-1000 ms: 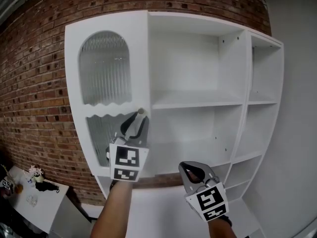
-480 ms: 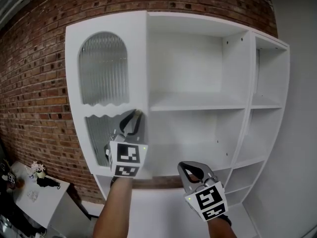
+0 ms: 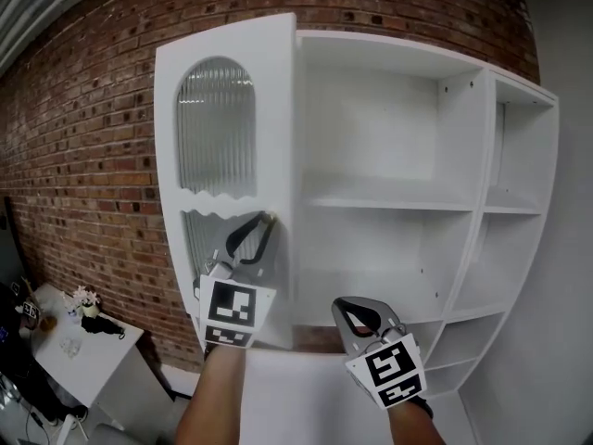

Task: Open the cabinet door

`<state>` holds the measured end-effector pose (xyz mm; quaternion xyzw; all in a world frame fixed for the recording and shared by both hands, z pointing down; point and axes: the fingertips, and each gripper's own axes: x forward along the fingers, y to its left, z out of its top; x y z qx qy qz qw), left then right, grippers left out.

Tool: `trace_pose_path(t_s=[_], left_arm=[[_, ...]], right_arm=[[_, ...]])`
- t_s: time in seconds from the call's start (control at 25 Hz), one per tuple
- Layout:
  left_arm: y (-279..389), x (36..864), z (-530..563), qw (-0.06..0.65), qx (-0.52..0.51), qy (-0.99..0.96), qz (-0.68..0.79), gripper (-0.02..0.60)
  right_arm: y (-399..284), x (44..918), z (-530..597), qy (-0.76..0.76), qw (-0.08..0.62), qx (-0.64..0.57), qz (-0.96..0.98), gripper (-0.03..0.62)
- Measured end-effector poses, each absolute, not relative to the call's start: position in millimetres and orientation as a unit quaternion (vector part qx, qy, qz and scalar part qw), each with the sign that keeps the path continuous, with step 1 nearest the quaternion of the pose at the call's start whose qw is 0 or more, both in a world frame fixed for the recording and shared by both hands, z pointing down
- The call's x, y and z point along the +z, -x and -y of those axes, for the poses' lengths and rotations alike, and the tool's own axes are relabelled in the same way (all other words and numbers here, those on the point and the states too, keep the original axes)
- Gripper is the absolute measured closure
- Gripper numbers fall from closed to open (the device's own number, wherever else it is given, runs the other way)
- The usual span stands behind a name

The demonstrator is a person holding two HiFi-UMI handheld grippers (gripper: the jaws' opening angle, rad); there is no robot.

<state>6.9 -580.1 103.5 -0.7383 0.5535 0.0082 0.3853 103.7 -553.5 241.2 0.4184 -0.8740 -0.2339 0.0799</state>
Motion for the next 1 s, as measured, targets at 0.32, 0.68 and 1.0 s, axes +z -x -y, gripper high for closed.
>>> trace_pose_path(t_s=[0.32, 0.68, 1.0], left_arm=[[13, 104, 529, 0.388, 0.016, 0.741, -0.547, 0.502], [56, 103, 460, 0.403, 0.046, 0.740, -0.537, 0.497], [151, 102, 395, 0.386, 0.072, 0.718, -0.574, 0.505]], right_arm=[[-72, 233, 531, -0.377, 0.071, -0.246, 0.890, 0.589], [-18, 226, 503, -0.340, 0.051, -0.251, 0.905, 0.589], [45, 208, 470, -0.325, 0.024, -0.248, 0.912, 0.589]])
